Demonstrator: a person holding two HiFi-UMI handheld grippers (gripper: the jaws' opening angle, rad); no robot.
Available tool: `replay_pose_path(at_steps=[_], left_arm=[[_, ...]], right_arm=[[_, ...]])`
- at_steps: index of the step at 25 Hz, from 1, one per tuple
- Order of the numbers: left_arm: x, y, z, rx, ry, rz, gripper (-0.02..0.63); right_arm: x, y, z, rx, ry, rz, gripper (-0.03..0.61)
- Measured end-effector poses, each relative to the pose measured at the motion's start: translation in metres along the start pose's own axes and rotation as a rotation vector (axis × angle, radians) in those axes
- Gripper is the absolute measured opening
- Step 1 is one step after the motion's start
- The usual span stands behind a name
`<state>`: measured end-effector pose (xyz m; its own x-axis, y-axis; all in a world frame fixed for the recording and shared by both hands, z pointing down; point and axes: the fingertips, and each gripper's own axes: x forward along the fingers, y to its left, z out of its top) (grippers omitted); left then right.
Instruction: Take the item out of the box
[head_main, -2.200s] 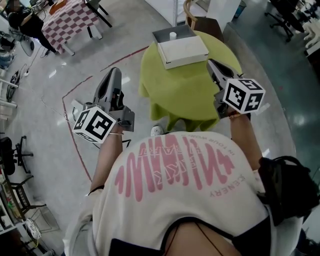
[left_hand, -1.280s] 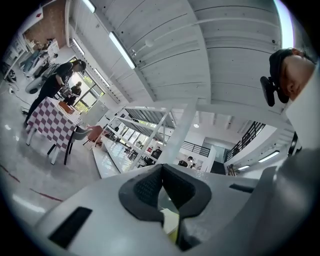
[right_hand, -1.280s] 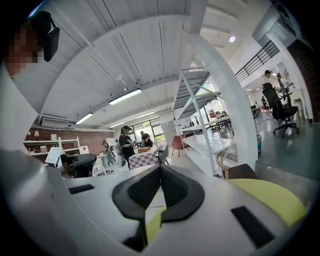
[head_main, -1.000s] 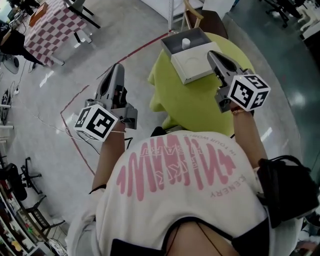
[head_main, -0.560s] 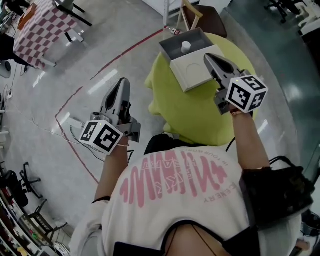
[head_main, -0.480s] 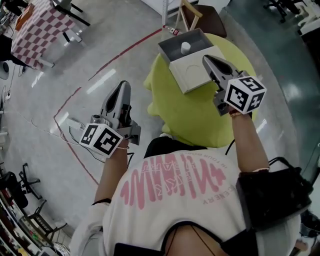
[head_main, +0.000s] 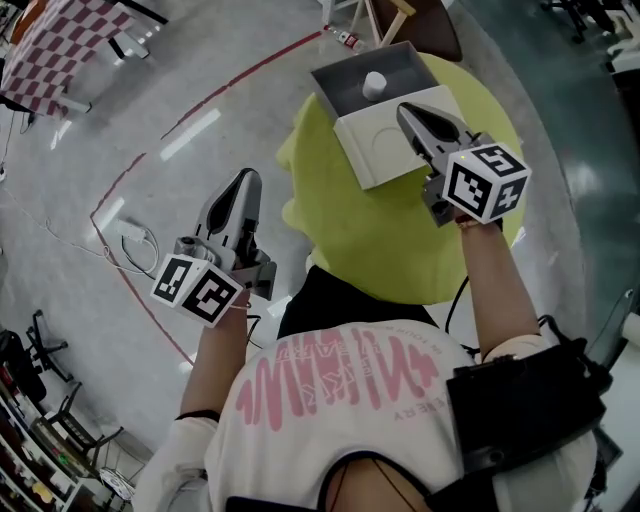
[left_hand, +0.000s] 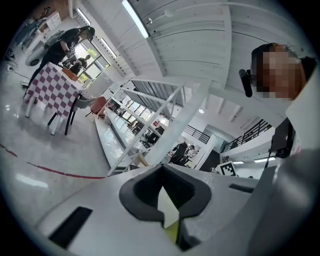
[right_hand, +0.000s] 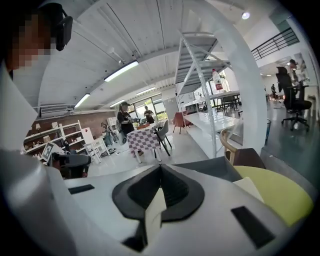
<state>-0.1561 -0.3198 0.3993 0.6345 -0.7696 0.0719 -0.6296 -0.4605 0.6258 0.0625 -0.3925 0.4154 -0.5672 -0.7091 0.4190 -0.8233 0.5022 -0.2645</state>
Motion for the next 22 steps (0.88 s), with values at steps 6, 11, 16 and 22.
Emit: replay_pose_path(at_steps=[6, 11, 16, 22], left_arm=[[-0.004, 0.013, -0.024, -0.033, -0.012, 0.050, 0.008], [-0.010, 0.020, -0.047, -0.053, 0.016, 0.087, 0.008], [-0.006, 0.023, -0.054, -0.065, 0.017, 0.088, 0.008], [-0.007, 0.025, -0.059, -0.087, 0.015, 0.108, 0.008]], right_arm=[[0.024, -0.009, -0.022, -0.079, 0.127, 0.061, 0.006], [0.039, -0.013, -0.031, -0.154, 0.200, 0.095, 0.006], [0.051, -0.020, -0.034, -0.196, 0.236, 0.110, 0.006], [0.070, -0.030, -0.033, -0.263, 0.321, 0.140, 0.006]])
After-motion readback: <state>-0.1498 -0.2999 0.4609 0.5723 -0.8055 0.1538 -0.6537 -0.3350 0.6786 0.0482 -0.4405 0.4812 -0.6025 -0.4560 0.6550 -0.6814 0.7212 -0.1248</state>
